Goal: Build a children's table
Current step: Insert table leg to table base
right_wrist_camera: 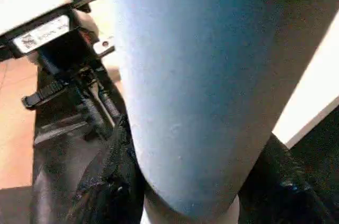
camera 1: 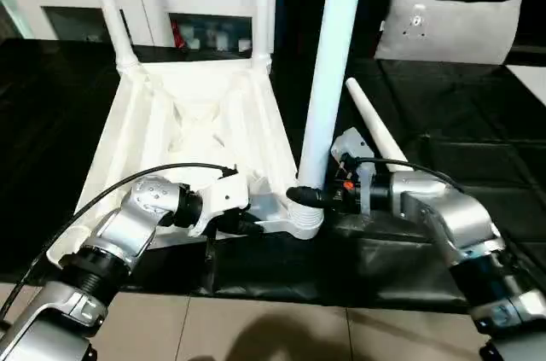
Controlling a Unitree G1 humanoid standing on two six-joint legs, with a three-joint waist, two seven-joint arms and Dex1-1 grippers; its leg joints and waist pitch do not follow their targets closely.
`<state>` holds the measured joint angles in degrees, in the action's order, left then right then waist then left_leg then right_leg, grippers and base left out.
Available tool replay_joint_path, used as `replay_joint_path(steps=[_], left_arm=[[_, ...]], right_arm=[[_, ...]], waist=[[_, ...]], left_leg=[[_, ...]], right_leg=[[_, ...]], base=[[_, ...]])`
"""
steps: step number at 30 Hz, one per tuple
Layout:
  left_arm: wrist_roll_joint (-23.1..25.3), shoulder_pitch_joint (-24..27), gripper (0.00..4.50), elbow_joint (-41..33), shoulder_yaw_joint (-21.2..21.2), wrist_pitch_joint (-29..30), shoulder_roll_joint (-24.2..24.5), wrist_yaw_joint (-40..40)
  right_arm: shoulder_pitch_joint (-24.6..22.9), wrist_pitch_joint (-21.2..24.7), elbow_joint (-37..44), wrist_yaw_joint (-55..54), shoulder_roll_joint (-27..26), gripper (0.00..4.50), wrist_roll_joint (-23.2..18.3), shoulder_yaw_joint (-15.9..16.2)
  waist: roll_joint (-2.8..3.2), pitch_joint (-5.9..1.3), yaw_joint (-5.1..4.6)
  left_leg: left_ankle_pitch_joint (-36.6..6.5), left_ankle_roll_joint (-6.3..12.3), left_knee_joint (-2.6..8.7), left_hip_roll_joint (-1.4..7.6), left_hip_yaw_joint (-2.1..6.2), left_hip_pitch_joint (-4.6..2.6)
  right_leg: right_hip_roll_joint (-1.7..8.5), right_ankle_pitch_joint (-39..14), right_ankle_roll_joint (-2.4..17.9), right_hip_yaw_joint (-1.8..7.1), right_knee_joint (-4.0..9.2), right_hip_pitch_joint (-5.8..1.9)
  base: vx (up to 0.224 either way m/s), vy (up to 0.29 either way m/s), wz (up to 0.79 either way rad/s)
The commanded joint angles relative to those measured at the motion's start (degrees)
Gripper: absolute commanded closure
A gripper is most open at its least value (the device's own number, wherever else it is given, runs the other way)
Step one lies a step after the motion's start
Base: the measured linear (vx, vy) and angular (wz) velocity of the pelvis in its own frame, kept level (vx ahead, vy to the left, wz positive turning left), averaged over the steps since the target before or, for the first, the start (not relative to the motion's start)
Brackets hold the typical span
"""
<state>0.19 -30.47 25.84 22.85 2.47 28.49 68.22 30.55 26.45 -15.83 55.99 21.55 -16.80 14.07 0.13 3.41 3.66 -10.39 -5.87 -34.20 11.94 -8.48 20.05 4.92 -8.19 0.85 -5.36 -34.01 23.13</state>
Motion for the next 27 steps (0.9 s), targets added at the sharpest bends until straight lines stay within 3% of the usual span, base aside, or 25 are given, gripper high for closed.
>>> replay_joint_path(steps=[1,7,13,14,17,23,24,25,27], left_arm=[[1.72,-0.55,4.5,-0.2,2.04,-1.06,-0.23,1.63],[1.6,-0.49,4.5,0.05,1.63,-1.02,-0.45,1.33],[1.46,-0.63,4.5,0.46,1.1,-0.72,-0.81,0.84],[1.52,-0.76,4.5,0.66,1.04,-0.75,-0.82,0.79],[1.67,-1.0,4.5,1.08,0.86,-0.76,-0.87,0.58],[1.7,-1.23,4.5,1.35,0.56,-0.65,-0.74,0.54],[1.7,-1.23,4.5,1.35,0.56,-0.65,-0.74,0.54],[1.76,-1.25,4.5,1.4,0.56,-0.69,-0.7,0.59],[1.8,-1.26,4.5,1.4,0.59,-0.7,-0.7,0.66]], right_arm=[[-0.01,-0.47,-2.81,0.13,-0.36,2.61,1.2,1.14],[-1.02,-0.84,-5.82,-0.66,-1.54,2.61,-0.52,-2.12],[-6.4,-2.51,-7.82,-3.5,-3.54,2.61,-3.41,-7.33],[-7.55,-3.07,-7.61,-3.94,-3.72,2.61,-3.52,-7.75],[-10.15,-4.06,-6.37,-5.04,-4.23,2.61,-3.76,-8.63],[-14.52,-7.74,-2.67,-6.93,-3.43,2.61,-0.09,-7.01],[-14.52,-7.74,-2.67,-6.93,-3.43,2.61,-0.09,-7.01],[-14.9,-8.42,-1.96,-7.06,-2.72,2.61,1.33,-5.86],[-15.04,-9.19,-1.67,-6.83,-1.91,2.61,2.8,-4.49]], waist=[[0.21,-3.9,-0.56],[0.4,-4.02,-0.79],[0.56,-4.23,-0.63],[0.87,-4.19,-0.65],[0.73,-4.12,-0.69],[1.26,-3.97,-0.91],[1.09,-4.03,-0.92],[1.39,-4.02,-0.94],[1.32,-4.12,-1.01]], left_leg=[[-18.35,0.51,4.12,0.35,-0.52,-0.2],[-19.39,0.53,4.11,0.41,-0.41,-0.31],[-19.25,0.68,4.22,0.52,-0.46,-0.32],[-19.79,0.6,4.29,0.51,-0.38,-0.35],[-20.71,0.63,4.31,0.34,-0.42,-0.41],[-22.83,0.55,4.34,0.2,-0.19,-0.58],[-22.56,0.67,4.33,0.19,-0.24,-0.59],[-22.62,0.71,4.46,0.25,-0.14,-0.45],[-22.48,0.79,4.6,0.39,-0.09,-0.38]], right_leg=[[2.57,-29.16,6.28,1.92,5.2,-2.62],[2.61,-29.51,6.19,1.83,5.45,-2.52],[2.6,-26.2,7.72,1.95,5.08,-2.64],[2.55,-26.17,7.89,1.86,5.01,-2.62],[2.55,-27.99,7.17,1.76,5.37,-2.59],[2.65,-32.67,4.99,1.31,6.12,-2.38],[2.63,-32.2,5.01,1.35,6.19,-2.33],[2.59,-31.72,5.15,1.33,6.05,-2.45],[2.55,-29.99,5.58,1.43,5.82,-2.58]], base=[[0.0,0.0,0.0],[0.0,0.0,0.0],[0.0,0.0,0.0],[0.0,0.0,0.0],[0.0,0.0,0.0],[0.0,0.0,0.0],[0.0,0.0,0.0],[0.0,0.0,0.0],[0.0,0.0,0.0]])
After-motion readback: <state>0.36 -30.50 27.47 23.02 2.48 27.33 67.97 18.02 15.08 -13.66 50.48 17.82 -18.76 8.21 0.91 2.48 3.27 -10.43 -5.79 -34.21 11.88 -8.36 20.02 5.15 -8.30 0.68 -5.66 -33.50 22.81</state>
